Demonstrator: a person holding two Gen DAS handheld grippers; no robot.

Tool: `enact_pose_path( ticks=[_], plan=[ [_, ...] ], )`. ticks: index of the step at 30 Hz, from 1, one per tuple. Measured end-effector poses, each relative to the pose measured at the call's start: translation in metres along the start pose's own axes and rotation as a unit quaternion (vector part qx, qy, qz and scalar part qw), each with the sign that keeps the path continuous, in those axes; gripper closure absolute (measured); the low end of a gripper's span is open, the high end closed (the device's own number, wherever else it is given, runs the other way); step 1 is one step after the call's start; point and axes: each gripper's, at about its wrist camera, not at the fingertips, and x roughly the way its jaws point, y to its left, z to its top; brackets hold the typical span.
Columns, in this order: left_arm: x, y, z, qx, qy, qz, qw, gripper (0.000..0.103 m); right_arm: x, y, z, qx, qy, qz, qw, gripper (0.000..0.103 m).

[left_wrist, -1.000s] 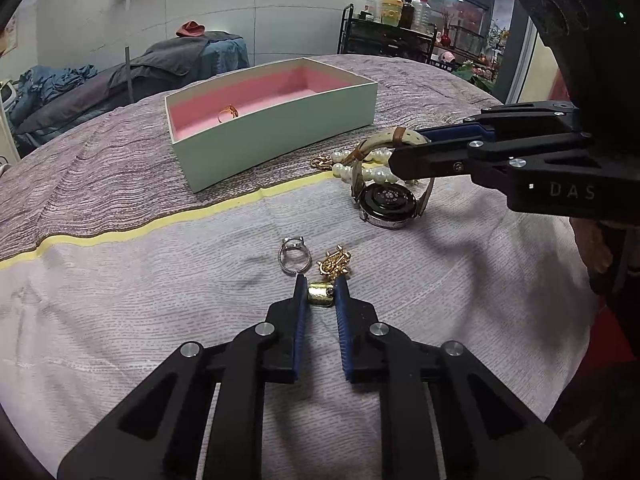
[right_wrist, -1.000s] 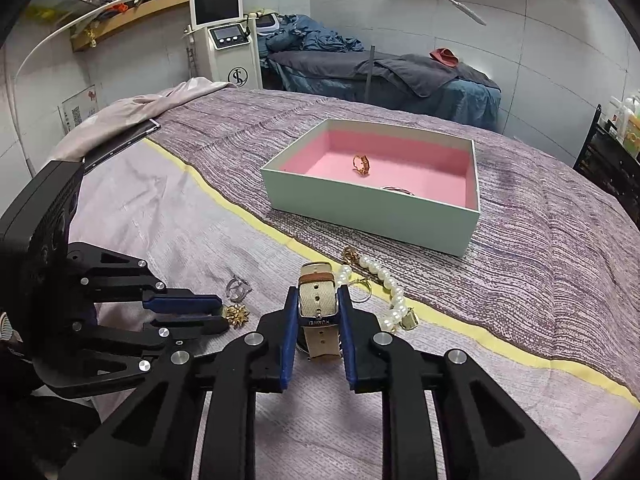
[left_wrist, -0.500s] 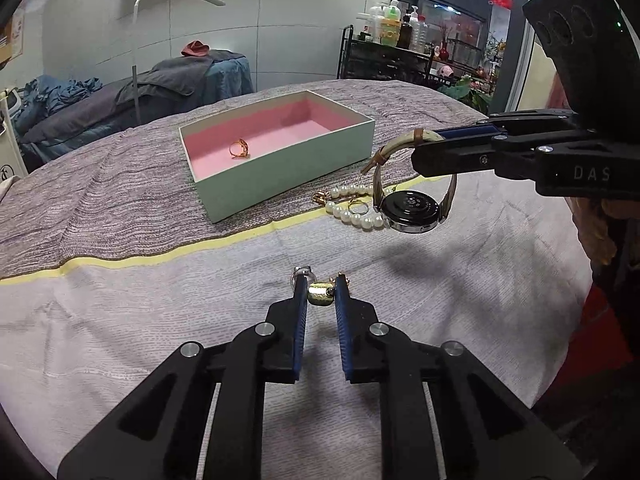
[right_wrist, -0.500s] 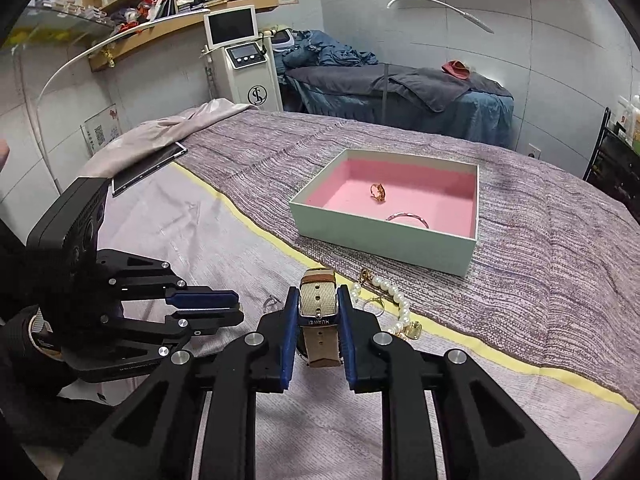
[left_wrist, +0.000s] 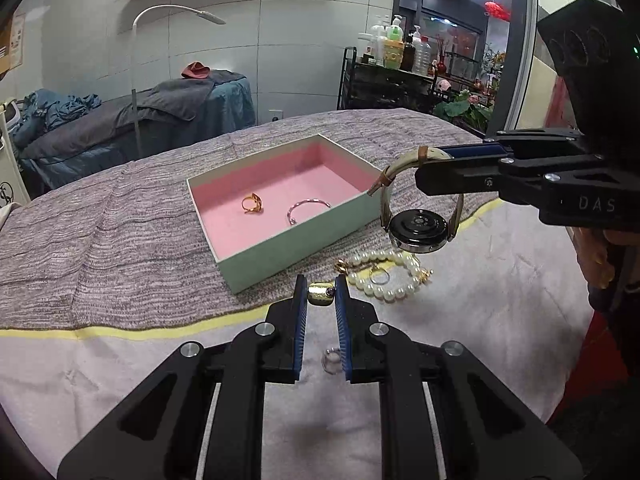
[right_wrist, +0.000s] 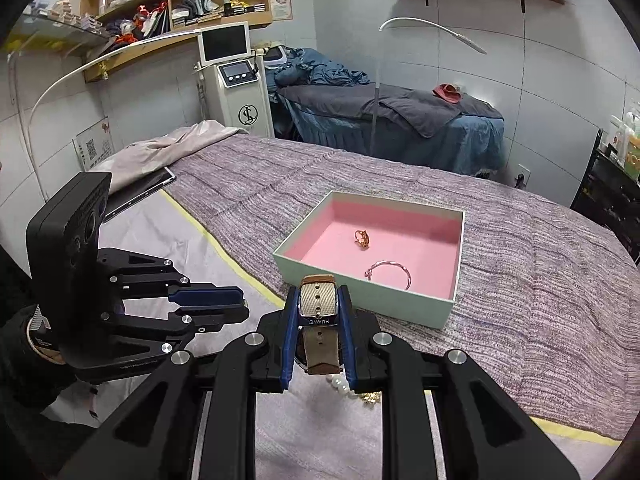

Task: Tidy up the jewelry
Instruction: 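Carry the watch and gold charm into the box and open both tools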

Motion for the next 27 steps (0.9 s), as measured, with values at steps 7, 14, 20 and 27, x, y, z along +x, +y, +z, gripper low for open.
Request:
enact_pose_path(
  ticks=[7, 14, 20, 27],
  plan=[
    [0.033, 0.029, 0.041, -0.022, 0.008, -0.001, 0.9997, 0.089, 0.027, -0.019, 0.029, 0.006, -0.002, -0.026, 1.000, 0.085],
    [0.084, 0.046, 0.068, -0.021, 0.049, 0.018, 0.9984, 0.089, 0.074, -0.050, 0.047, 0.038, 0.014, -0.045, 0.998, 0.085],
    [0.124, 0.051, 0.073, -0.016, 0.096, 0.034, 0.9947, 0.089, 0.109, -0.069, 0.052, 0.058, 0.028, -0.063, 0.996, 0.085],
    [0.145, 0.054, 0.073, -0.018, 0.125, 0.050, 0.9907, 0.089, 0.137, -0.085, 0.056, 0.071, 0.044, -0.093, 0.992, 0.085]
  ],
)
